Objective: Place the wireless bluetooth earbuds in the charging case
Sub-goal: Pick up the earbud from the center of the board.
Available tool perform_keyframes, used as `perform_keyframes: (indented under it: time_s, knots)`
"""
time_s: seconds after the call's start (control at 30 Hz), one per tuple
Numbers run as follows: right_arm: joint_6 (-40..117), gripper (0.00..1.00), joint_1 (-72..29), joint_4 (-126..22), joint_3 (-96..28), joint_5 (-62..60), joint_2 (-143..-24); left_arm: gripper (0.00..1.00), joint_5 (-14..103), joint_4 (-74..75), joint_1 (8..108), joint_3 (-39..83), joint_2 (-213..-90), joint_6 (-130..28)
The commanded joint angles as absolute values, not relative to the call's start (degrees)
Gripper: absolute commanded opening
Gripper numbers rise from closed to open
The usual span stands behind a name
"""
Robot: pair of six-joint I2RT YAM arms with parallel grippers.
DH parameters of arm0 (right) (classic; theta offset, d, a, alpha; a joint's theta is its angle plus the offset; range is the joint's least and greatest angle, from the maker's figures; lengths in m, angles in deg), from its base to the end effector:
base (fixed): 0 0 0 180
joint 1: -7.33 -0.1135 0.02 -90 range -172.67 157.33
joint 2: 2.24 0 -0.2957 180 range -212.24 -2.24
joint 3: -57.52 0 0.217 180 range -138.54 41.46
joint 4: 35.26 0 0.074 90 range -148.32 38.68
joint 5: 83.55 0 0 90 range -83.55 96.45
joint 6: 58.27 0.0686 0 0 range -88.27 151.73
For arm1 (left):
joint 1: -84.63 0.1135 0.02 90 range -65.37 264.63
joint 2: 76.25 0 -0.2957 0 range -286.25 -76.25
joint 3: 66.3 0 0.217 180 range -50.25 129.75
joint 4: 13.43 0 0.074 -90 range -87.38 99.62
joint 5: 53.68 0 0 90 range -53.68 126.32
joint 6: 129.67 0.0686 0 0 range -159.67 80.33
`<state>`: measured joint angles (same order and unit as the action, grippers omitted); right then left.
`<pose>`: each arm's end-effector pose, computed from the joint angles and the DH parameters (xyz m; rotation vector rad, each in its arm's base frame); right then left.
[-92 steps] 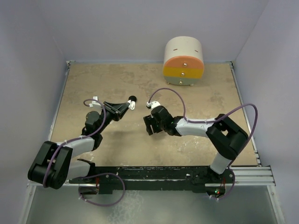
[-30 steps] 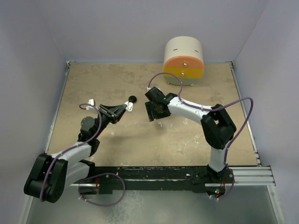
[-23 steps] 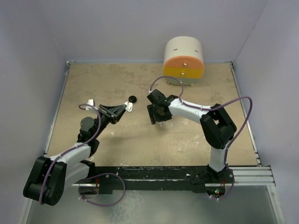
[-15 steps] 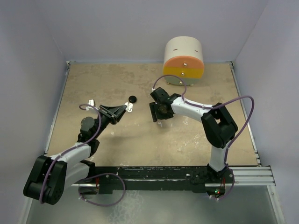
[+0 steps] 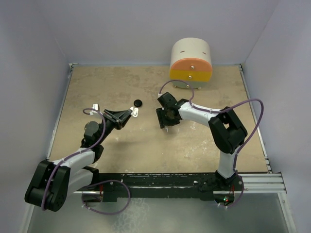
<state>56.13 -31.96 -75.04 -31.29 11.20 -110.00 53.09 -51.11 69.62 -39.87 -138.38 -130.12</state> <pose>0.3049 0.2421 0.2030 -0.3093 2.6018 0.2946 0.1857 -0.0703 0.2531 -0.8743 1.5744 -1.6254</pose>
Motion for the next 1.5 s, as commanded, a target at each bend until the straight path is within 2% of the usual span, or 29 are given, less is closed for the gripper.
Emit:
perform_keyframes:
  time_s: [0.0, 1.47]
  knots:
    - [55.39, 0.6, -31.83, -74.39, -30.07, 9.84, -110.78, 0.0, 53.91, -55.06, 70.17, -40.25, -138.56, -129.71]
    - [58.44, 0.38, -34.4, -76.86, -29.56, 15.67, -112.51, 0.0, 55.06, -58.22, 71.18, -41.55, -140.76, -130.38]
